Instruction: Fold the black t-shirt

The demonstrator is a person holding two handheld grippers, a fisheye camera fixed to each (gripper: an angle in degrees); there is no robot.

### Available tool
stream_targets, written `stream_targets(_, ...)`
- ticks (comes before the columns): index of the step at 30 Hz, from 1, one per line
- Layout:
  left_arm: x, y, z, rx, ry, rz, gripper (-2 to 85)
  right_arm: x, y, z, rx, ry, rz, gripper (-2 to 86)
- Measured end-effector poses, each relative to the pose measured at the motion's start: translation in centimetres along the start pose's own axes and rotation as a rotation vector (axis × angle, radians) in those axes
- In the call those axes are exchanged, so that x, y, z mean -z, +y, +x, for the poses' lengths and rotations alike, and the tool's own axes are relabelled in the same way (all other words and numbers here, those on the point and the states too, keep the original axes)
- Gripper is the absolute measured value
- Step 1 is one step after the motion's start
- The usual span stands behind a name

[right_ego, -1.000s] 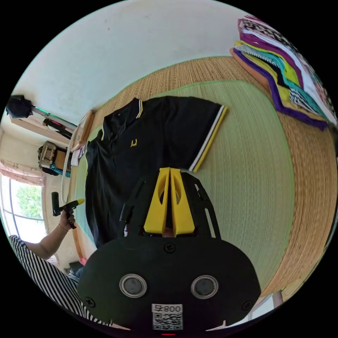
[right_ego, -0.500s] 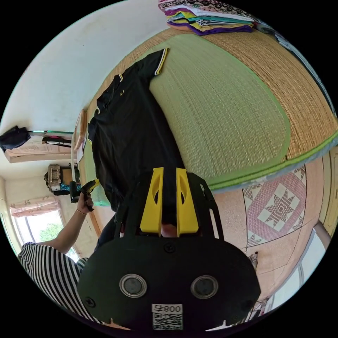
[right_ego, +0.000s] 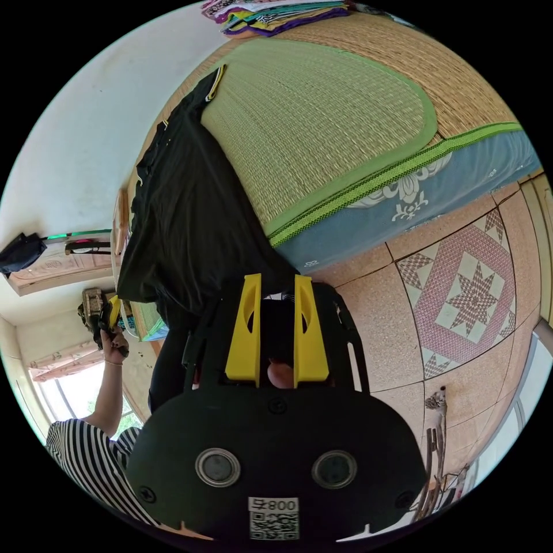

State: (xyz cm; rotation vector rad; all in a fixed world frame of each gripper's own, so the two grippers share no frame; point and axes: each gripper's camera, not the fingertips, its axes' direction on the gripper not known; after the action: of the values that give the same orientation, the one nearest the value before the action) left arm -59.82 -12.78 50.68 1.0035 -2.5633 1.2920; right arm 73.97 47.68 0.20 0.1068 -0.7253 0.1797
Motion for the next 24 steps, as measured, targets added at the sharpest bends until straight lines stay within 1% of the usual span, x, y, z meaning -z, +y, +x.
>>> stream_targets(2, -0.1, 1.6, -2.1, 0.065, -0.045, 0.002, 3.5, -0.8, -0.6, 0.8, -0.003, 0.012, -0.022, 9.1)
stream_targets(4, 0.0, 2.9, -3.3, 0.090, -0.028, 0.022, 4.9, -1.0, -0.9, 1.4, -0.005, 0.008, -0.027, 9.0)
stream_targets(6, -0.4, 4.1, -4.1, 0.107, -0.058, 0.015, 6.1, -1.0, -1.2, 1.7, 0.006, -0.006, -0.024, 8.8)
stream_targets(11, -4.5, 4.8, -4.4, 0.080, -0.252, -0.138, 7.1, -1.4, -2.3, 2.2, 0.053, 0.008, -0.050, 8.6)
stream_targets(12, -5.0, 4.6, -4.1, 0.069, -0.261, -0.150, 7.1, -1.5, -2.4, 2.2, 0.057, 0.007, -0.055, 8.5)
stream_targets(16, -8.1, 3.3, -2.6, 0.020, -0.282, -0.179, 6.5, -1.8, -3.2, 2.4, 0.075, 0.014, -0.072, 7.7)
stream_targets(20, -10.0, 2.7, -2.6, 0.062, -0.350, -0.192, 3.4, -1.9, -3.5, 3.1, 0.075, 0.002, -0.080, 7.0)
stream_targets(24, -10.3, 3.0, -2.1, 0.046, -0.390, -0.210, 1.7, -1.9, -3.7, 3.7, 0.075, -0.008, -0.092, 5.1)
